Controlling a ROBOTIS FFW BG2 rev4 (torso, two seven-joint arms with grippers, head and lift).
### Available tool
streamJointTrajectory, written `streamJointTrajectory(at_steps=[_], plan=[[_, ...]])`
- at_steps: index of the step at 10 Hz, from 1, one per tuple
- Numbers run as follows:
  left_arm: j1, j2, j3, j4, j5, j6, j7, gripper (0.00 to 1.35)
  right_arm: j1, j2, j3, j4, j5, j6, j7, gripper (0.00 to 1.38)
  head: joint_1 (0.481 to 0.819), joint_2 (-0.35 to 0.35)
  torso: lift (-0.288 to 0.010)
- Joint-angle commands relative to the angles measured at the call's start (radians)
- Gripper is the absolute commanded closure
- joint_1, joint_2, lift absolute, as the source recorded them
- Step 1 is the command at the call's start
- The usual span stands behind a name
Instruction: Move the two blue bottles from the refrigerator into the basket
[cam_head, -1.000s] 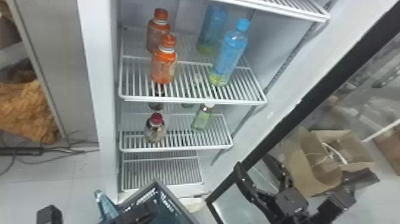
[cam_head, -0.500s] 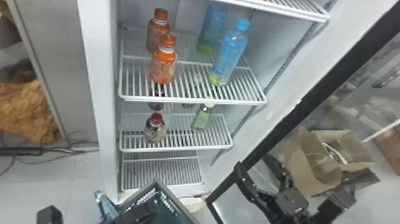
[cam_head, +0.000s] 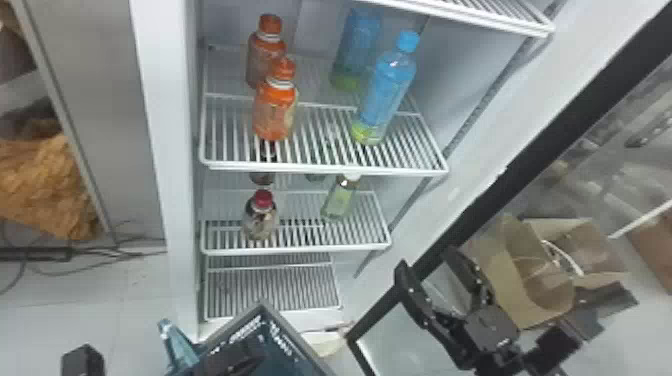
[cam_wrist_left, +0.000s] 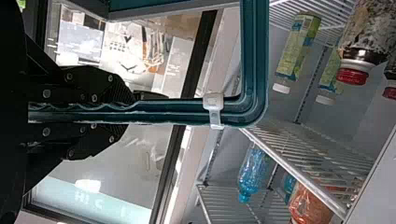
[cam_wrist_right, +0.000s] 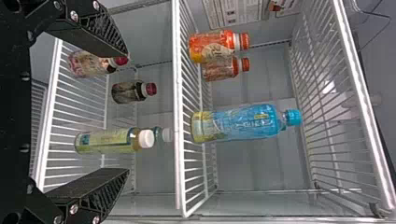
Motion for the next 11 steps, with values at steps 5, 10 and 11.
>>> streamJointTrajectory(at_steps=[5,10,11], plan=[[0.000,0.000,0.000,0.000,0.002,-0.002,0.000,1.20,-0.129,0.001,0.001,0.007,0.036,0.032,0.005,0.16,0.695,-0.350,-0.010],[-0.002,0.002,0.000,0.000,0.004,-0.005,0.000,1.20,-0.271,-0.003,0.019,0.049,0.038,0.061,0.005,0.16,0.695,-0.350,-0.010],[-0.002,0.002,0.000,0.000,0.004,-0.005,0.000,1.20,-0.308,-0.008,0.031,0.071,0.036,0.069,0.005,0.15,0.695,-0.350,-0.010]])
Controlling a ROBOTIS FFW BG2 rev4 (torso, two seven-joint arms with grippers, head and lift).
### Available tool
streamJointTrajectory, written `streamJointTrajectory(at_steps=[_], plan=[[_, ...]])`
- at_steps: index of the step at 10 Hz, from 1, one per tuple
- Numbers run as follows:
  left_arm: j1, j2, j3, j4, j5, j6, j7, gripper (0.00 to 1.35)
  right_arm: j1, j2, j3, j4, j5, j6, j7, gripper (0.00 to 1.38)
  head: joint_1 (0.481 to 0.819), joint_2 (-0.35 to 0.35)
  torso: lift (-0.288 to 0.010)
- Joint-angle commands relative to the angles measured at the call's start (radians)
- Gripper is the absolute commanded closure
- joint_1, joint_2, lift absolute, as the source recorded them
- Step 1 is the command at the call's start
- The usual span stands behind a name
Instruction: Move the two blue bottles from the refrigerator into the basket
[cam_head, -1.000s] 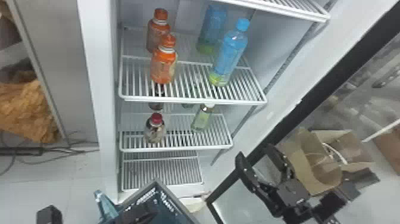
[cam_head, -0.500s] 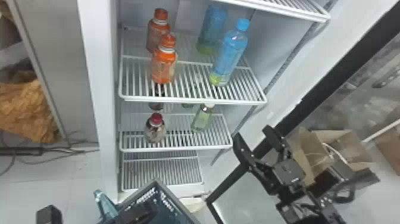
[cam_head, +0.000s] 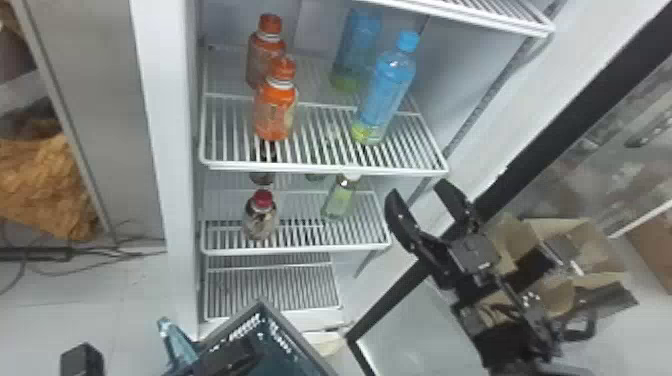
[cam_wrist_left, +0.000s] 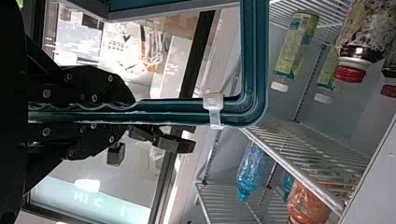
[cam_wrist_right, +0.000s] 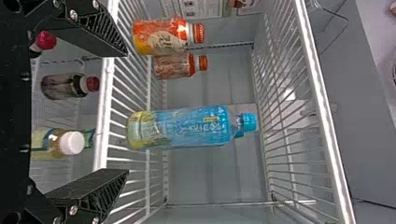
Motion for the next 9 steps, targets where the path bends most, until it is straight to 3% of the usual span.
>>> streamJointTrajectory(at_steps=[1,9], plan=[[0.000,0.000,-0.002,0.000,0.002,0.000,0.000,1.20,-0.058,-0.007,0.016,0.037,0.001,0.011,-0.002,0.15,0.695,-0.350,-0.010],[-0.007,0.011,-0.010,0.000,0.002,0.000,0.000,1.20,-0.294,-0.034,0.098,0.214,0.025,0.014,-0.057,0.15,0.695,-0.350,-0.010]])
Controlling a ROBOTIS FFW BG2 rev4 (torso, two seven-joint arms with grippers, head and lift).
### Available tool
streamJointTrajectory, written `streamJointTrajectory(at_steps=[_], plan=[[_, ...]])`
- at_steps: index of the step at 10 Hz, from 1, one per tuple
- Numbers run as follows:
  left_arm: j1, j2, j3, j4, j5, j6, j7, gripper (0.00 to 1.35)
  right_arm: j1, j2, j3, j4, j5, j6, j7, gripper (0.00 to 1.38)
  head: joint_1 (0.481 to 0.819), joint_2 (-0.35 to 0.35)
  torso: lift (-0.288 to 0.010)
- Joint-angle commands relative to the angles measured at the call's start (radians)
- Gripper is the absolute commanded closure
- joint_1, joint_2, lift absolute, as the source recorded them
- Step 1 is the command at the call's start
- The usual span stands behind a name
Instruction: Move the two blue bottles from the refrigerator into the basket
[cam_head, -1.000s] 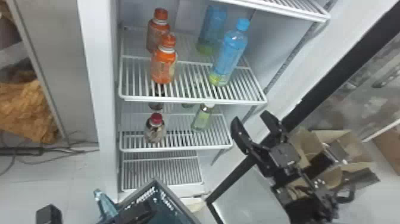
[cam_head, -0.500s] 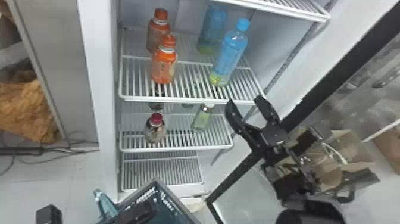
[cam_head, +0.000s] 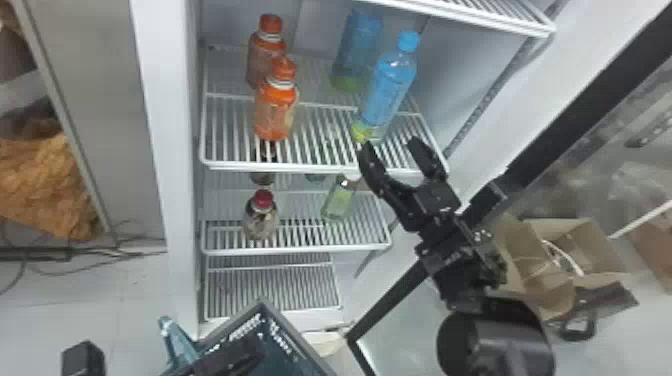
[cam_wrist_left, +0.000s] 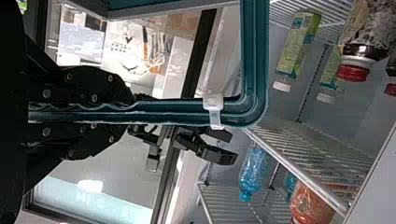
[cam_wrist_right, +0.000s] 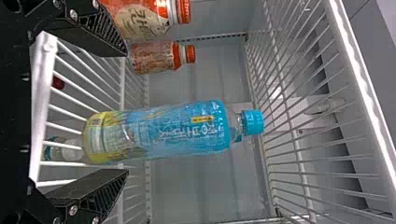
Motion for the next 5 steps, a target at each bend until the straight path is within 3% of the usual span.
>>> streamJointTrajectory(at_steps=[1,5], plan=[[0.000,0.003,0.000,0.000,0.000,0.000,0.000,1.20,-0.027,-0.005,0.002,0.008,0.009,0.007,-0.008,0.15,0.695,-0.350,-0.010],[-0.005,0.003,-0.004,0.000,0.000,0.002,0.000,1.20,-0.096,-0.020,0.024,0.055,0.037,0.032,-0.031,0.15,0.695,-0.350,-0.010]])
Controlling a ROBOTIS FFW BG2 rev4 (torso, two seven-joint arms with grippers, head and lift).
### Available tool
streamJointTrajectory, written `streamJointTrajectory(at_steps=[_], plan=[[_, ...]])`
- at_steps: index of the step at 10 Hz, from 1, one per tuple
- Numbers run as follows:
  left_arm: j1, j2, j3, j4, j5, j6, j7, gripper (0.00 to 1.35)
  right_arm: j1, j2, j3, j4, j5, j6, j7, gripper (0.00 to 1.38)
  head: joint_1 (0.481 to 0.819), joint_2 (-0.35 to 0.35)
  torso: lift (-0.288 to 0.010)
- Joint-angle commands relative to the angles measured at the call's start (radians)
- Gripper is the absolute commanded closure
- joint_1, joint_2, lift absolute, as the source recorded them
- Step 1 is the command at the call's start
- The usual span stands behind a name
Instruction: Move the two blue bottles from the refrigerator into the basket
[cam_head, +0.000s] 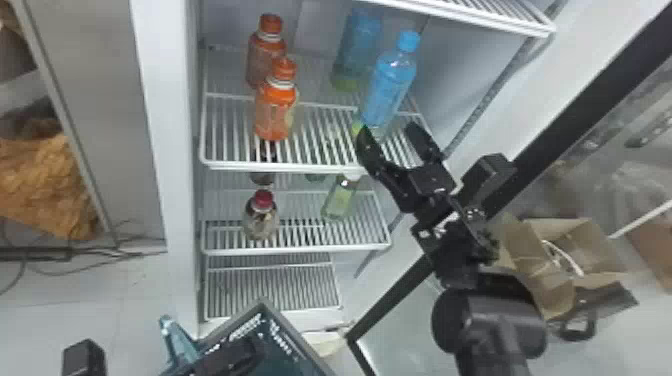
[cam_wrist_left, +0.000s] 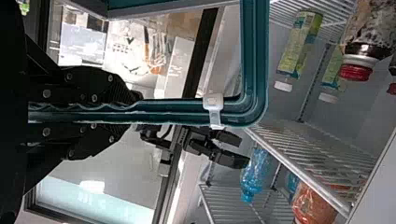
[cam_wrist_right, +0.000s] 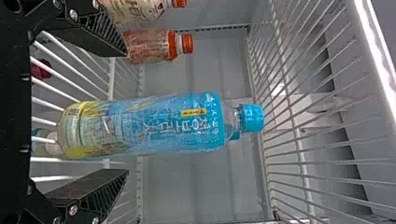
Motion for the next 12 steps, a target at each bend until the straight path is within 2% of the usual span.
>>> streamJointTrajectory(at_steps=[1,8,10,11,12], plan=[[0.002,0.000,0.000,0.000,0.000,0.000,0.000,1.20,-0.024,-0.003,0.004,0.019,0.007,0.002,-0.009,0.15,0.695,-0.350,-0.010],[-0.001,0.000,0.000,0.000,0.004,-0.002,0.000,1.20,-0.178,-0.018,0.052,0.151,0.047,0.010,-0.052,0.16,0.695,-0.350,-0.010],[-0.001,0.000,-0.002,0.000,0.004,-0.002,0.000,1.20,-0.205,-0.021,0.054,0.178,0.049,0.027,-0.058,0.22,0.695,-0.350,-0.010],[-0.001,0.000,-0.002,0.000,0.006,-0.002,0.000,1.20,-0.212,-0.024,0.062,0.188,0.039,0.041,-0.058,0.42,0.695,-0.350,-0.010],[-0.001,0.000,-0.002,0.000,0.006,-0.002,0.000,1.20,-0.215,-0.024,0.068,0.193,0.033,0.039,-0.059,0.77,0.695,-0.350,-0.010]])
